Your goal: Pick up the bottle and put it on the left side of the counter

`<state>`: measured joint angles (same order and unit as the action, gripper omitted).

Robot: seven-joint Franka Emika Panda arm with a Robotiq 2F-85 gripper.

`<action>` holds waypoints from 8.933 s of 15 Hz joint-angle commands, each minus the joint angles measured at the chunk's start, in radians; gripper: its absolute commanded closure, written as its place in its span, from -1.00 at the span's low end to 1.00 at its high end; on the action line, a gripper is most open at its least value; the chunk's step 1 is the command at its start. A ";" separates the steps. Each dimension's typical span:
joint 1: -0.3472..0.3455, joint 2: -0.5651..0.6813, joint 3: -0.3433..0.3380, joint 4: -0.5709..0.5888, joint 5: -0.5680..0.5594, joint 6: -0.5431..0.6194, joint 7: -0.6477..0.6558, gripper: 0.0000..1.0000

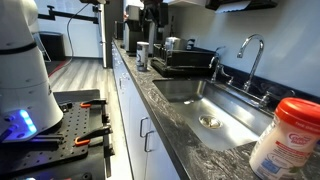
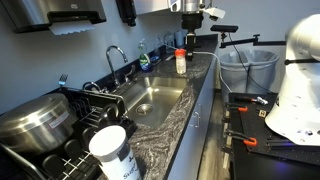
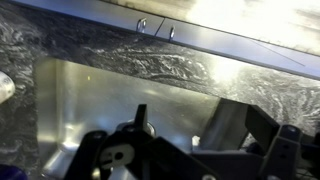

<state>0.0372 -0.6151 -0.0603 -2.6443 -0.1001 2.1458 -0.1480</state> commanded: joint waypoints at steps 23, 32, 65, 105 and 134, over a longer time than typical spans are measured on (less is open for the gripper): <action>0.349 0.127 0.092 0.102 0.160 0.160 -0.524 -1.00; 0.370 0.150 0.111 0.093 0.195 0.237 -0.512 -1.00; 0.354 0.642 0.327 0.400 0.154 0.514 -0.581 -1.00; 0.227 0.659 0.403 0.579 0.195 0.201 -0.613 -0.20; 0.168 0.579 0.236 0.702 0.180 0.208 -0.487 -0.70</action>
<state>0.2076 -0.0366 0.1722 -1.9454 0.0819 2.3570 -0.6379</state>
